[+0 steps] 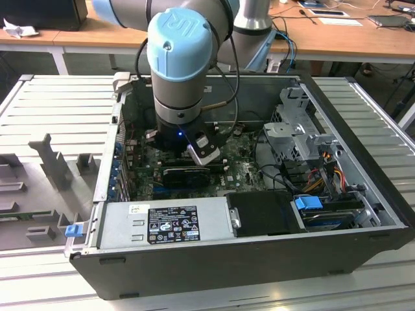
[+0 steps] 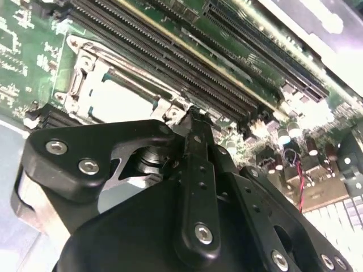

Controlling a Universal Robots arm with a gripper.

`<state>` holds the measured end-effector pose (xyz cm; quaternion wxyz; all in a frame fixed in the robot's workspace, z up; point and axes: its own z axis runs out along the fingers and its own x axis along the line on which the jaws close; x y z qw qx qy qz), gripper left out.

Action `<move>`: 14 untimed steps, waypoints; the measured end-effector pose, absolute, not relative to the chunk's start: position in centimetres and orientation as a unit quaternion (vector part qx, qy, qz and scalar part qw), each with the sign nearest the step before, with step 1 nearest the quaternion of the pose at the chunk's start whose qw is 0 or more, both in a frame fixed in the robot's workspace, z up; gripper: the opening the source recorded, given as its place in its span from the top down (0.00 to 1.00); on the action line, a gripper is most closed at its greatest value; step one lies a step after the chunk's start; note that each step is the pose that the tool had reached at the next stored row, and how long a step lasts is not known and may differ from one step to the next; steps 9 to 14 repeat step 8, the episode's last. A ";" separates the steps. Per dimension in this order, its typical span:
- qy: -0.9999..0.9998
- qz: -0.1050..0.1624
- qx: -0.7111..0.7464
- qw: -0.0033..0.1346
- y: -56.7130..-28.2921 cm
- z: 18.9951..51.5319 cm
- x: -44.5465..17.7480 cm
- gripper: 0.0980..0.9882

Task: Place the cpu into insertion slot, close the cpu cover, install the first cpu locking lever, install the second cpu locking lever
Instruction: 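Install the second cpu locking lever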

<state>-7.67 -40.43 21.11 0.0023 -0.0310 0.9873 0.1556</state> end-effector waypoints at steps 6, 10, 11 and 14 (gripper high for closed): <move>0.987 0.156 -0.031 0.002 -40.4 22.5 -7.7 0.99; 0.987 0.156 -0.031 0.002 -40.4 22.5 -7.7 0.99; 0.987 0.156 -0.031 0.002 -40.4 22.5 -7.7 0.99; 0.987 0.156 -0.031 0.002 -40.4 22.5 -7.7 0.99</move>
